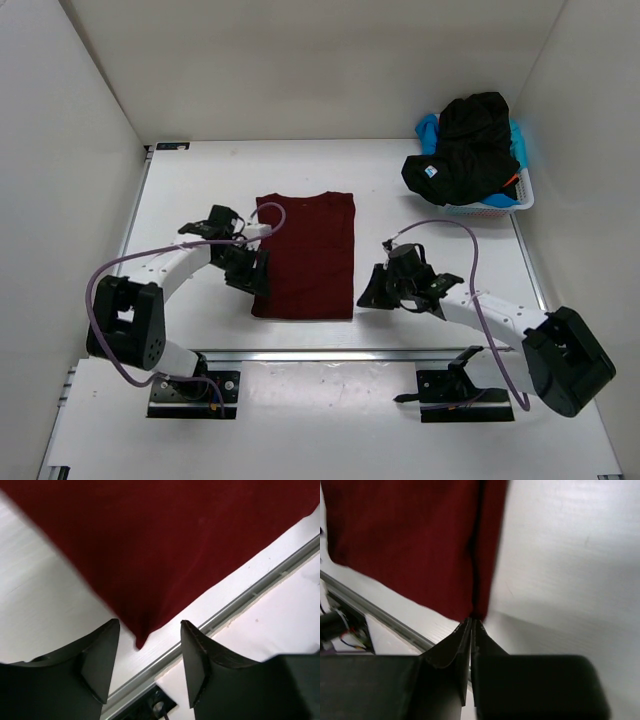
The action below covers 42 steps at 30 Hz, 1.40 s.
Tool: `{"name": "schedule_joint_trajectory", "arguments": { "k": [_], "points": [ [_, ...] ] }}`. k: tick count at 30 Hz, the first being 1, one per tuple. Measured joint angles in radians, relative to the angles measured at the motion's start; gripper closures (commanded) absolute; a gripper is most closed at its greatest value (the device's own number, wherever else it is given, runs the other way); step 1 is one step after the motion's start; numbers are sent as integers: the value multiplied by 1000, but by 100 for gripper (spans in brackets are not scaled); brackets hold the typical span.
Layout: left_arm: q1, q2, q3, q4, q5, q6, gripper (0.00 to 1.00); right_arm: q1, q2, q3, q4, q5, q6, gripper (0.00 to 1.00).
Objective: Fold and stack the t-shirts
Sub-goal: Grab one side of the 2/3 rectangular tshirt with both arms
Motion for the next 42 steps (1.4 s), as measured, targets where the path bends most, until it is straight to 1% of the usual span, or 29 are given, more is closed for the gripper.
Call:
{"name": "schedule_joint_trajectory", "arguments": {
  "k": [3, 6, 9, 14, 20, 24, 25, 27, 31, 36, 37, 39, 40, 41, 42],
  "points": [
    [-60, -18, -28, 40, -49, -44, 44, 0, 48, 50, 9, 8, 16, 100],
    [-41, -19, -53, 44, -100, -66, 46, 8, 77, 71, 12, 13, 20, 100],
    [-31, -17, -64, 43, -129, -79, 47, 41, 75, 75, 14, 28, 24, 100],
    [-49, -11, -64, 49, -79, -89, 51, 58, 79, 86, 20, 27, 29, 100],
    [-16, -10, -68, 61, -70, -93, 52, 59, 148, 136, 23, 16, 24, 100],
    [-66, 24, -73, 65, -62, -98, 51, 58, 212, 143, 19, 13, 40, 100],
    [-76, 39, -74, 66, -60, -99, 52, 59, 218, 140, 17, 13, 48, 99],
    [-82, 61, -84, 68, -59, -105, 51, 60, 222, 136, 16, 13, 58, 100],
    [-55, 102, -95, 63, -62, -117, 50, 64, 256, 137, 14, 10, 69, 100],
    [-32, 125, -92, 56, -32, -125, 52, 57, 282, 148, 6, 0, 65, 99],
    [-34, 124, -92, 55, -31, -122, 51, 55, 282, 155, 3, -2, 60, 96],
    [-34, 115, -92, 49, -31, -116, 49, 51, 278, 175, -7, -5, 44, 77],
    [-32, 107, -92, 45, -31, -113, 44, 51, 272, 186, -14, -5, 39, 73],
    [-27, 97, -92, 38, -22, -109, 39, 52, 264, 198, -23, -3, 31, 65],
    [-17, 85, -92, 28, -11, -105, 38, 53, 253, 211, -38, -1, 25, 56]
  ]
}}
